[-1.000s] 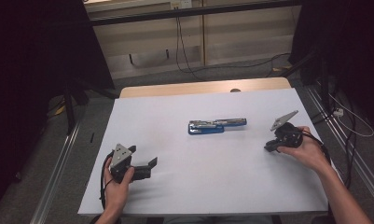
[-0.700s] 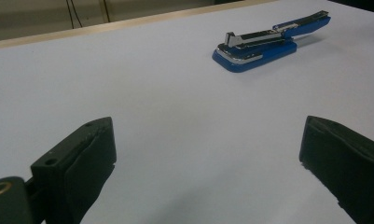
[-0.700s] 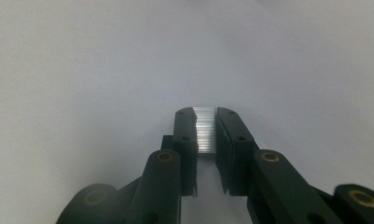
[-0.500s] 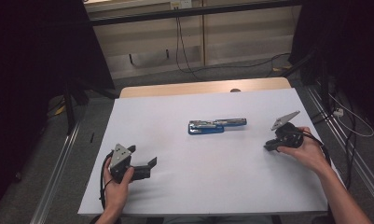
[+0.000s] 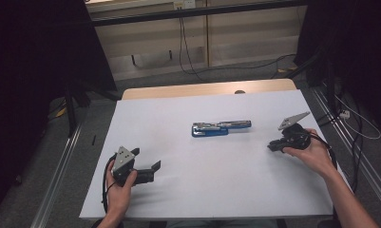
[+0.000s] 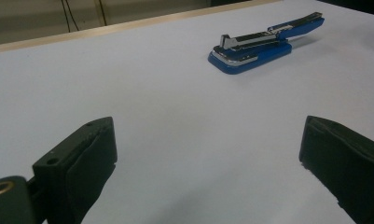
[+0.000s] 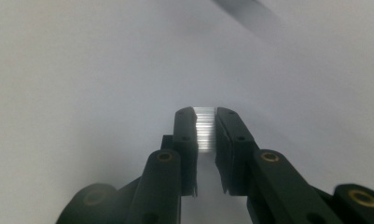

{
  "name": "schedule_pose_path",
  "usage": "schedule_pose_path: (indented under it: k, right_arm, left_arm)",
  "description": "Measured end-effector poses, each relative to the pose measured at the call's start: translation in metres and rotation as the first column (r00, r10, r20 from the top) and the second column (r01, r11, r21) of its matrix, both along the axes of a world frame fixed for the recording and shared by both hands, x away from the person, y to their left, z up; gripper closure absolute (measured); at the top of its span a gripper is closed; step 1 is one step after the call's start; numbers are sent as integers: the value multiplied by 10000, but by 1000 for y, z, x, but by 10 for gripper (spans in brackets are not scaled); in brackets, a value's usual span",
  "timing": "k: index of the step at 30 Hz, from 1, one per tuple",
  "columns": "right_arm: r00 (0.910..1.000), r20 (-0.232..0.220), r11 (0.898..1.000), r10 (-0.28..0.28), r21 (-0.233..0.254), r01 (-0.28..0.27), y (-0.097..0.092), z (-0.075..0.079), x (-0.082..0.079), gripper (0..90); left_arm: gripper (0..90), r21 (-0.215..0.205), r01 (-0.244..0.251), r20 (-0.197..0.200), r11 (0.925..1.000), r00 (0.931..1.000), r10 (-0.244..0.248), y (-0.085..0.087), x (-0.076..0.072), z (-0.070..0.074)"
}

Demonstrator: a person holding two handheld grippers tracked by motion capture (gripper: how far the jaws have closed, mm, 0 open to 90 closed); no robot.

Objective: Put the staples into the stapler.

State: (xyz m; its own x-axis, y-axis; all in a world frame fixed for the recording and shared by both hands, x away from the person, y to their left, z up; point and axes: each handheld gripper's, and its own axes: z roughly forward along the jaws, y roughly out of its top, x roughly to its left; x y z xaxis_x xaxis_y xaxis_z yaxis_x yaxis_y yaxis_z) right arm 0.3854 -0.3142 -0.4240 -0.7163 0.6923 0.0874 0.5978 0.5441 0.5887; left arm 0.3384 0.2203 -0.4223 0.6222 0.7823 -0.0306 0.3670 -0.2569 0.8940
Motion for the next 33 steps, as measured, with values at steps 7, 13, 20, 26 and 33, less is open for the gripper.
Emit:
schedule_pose_path:
  k: [7, 13, 20, 26, 33]
  right_arm:
    - [9998, 205, 9993, -21, 369, 14, 3, 2, 1, 794]
    - [9984, 566, 9970, 6, 777, -50, 6, 4, 1, 794]
    - [9975, 711, 9939, 38, 1100, -117, 9, 6, 1, 794]
    - [9945, 1041, 9902, 65, 1379, -209, 15, 11, 5, 794]
    - [9915, 1290, 9861, 183, 1613, -392, 26, 19, 11, 794]
  left_arm:
    - [42, -38, 14, 40, 10000, 10000, -14, 0, 0, 1]
    - [42, -32, 42, 42, 10000, 10000, -42, 0, 1, 1]
    - [43, 1, 64, 68, 10000, 10000, -64, 0, 1, 1]
    - [43, -41, 60, 48, 10000, 10000, -60, 1, 1, 1]
    - [43, -80, 71, 58, 9999, 10000, -70, 1, 1, 2]
